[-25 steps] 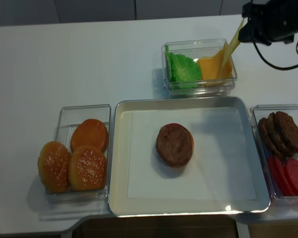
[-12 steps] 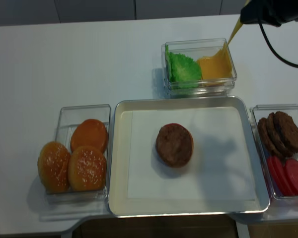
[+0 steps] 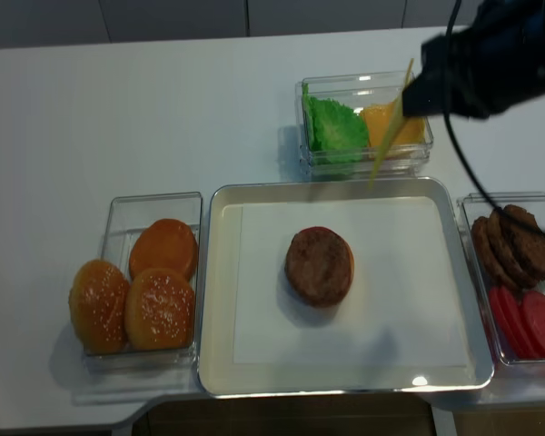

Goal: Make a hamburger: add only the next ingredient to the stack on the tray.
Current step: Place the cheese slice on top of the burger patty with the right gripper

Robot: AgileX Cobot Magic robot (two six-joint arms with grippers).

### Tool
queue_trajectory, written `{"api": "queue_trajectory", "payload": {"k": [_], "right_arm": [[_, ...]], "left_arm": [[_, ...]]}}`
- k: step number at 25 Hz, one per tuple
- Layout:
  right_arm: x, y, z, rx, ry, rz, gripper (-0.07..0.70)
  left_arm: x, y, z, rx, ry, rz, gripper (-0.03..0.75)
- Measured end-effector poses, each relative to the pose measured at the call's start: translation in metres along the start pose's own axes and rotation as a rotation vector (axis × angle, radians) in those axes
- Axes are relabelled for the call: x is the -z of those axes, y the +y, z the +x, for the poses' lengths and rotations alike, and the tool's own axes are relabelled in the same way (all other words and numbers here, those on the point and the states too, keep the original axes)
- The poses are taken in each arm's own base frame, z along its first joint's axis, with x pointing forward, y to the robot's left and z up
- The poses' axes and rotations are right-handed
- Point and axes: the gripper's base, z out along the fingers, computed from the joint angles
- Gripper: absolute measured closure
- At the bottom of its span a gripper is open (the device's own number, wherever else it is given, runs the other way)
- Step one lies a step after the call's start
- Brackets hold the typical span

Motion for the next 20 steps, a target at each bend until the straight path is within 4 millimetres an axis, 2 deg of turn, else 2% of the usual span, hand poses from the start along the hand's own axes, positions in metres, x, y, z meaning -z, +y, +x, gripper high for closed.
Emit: {"api": "queue_trajectory", "payload": {"k": [8,13,20], "right_arm": [[-0.020,0.019,0.037,0.007,0.115,-0.070,0.620],[-0.032,0.032,0.043,0.018,0.125,-0.112,0.620],[-0.062,0.043,0.043,-0.006,0.140,-0.160,0.620]], "left_arm": [[0.000,0.000,0.000,0.000,0.000,0.000,0.300],[0.000,0.000,0.000,0.000,0.000,0.000,0.300],[0.000,0.000,0.000,0.000,0.000,0.000,0.300]]}}
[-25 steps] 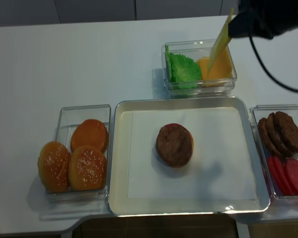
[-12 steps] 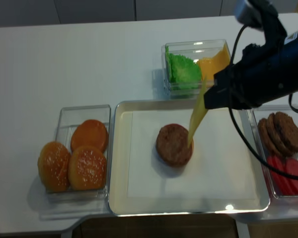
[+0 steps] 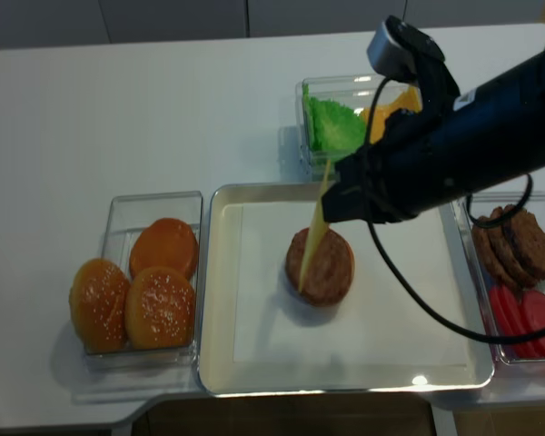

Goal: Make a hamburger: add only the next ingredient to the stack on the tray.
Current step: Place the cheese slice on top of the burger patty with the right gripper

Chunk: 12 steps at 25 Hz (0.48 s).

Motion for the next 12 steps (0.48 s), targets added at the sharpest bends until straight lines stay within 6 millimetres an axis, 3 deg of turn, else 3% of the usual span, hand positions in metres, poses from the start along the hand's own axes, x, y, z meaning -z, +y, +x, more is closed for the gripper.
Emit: {"api": "queue_trajectory", "payload": {"k": [12], "right_arm": [[-0.043,-0.013,-0.007,-0.019,0.004,-0.015,0.620]], "left_arm": [[0.000,0.000,0.000,0.000,0.000,0.000,0.300]]}}
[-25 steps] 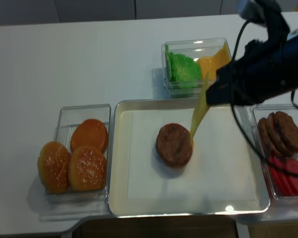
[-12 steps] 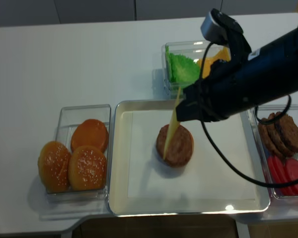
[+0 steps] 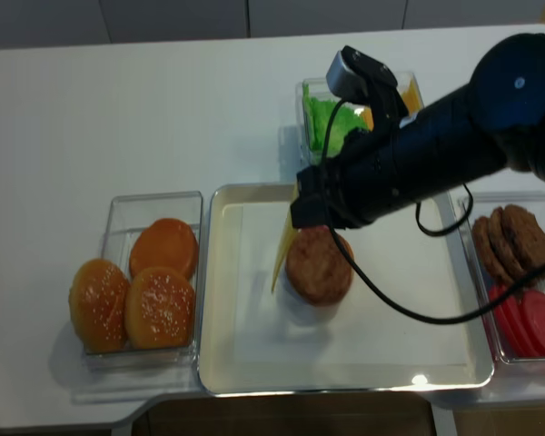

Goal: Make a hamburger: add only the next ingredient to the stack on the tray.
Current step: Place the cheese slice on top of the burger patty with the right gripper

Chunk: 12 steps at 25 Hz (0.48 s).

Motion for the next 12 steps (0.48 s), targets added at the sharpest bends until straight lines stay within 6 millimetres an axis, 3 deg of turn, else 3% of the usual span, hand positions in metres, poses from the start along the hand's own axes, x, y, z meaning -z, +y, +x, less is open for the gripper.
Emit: {"api": "queue_trajectory", "payload": {"k": [12], "right_arm": [[-0.006,-0.020,0.006,0.054,0.084,0.170,0.621]], "left_arm": [[0.000,0.000,0.000,0.000,0.000,0.000,0.300]]}}
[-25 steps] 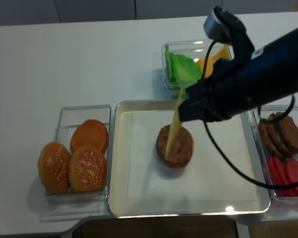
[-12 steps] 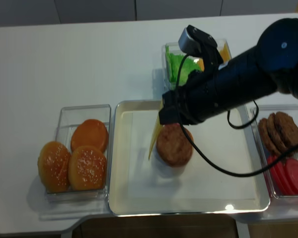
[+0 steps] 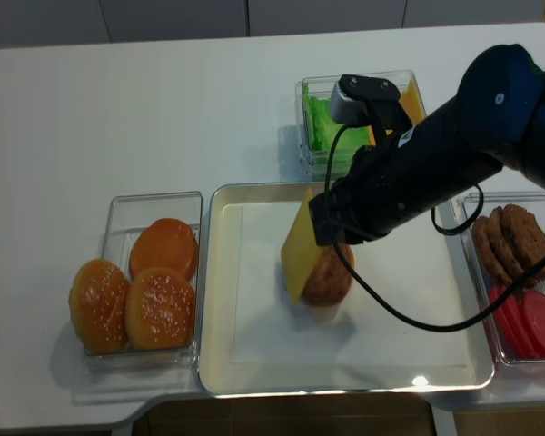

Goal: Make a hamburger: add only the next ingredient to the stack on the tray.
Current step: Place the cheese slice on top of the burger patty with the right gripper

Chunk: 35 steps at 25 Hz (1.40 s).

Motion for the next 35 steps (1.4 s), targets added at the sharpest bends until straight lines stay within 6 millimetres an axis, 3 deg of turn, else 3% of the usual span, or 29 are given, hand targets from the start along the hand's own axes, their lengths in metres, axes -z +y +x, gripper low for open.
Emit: {"api": "queue_trajectory", "payload": {"k": [12,35], "right_arm": [[0.001,-0.012,0.004,-0.030,0.042,0.137,0.621],[-0.015,-0.021,0.007,-0.091,0.109,0.159,0.617]], "left_arm": [[0.000,0.000,0.000,0.000,0.000,0.000,0.300],[0.000,0.000,0.000,0.000,0.000,0.000,0.300]]}}
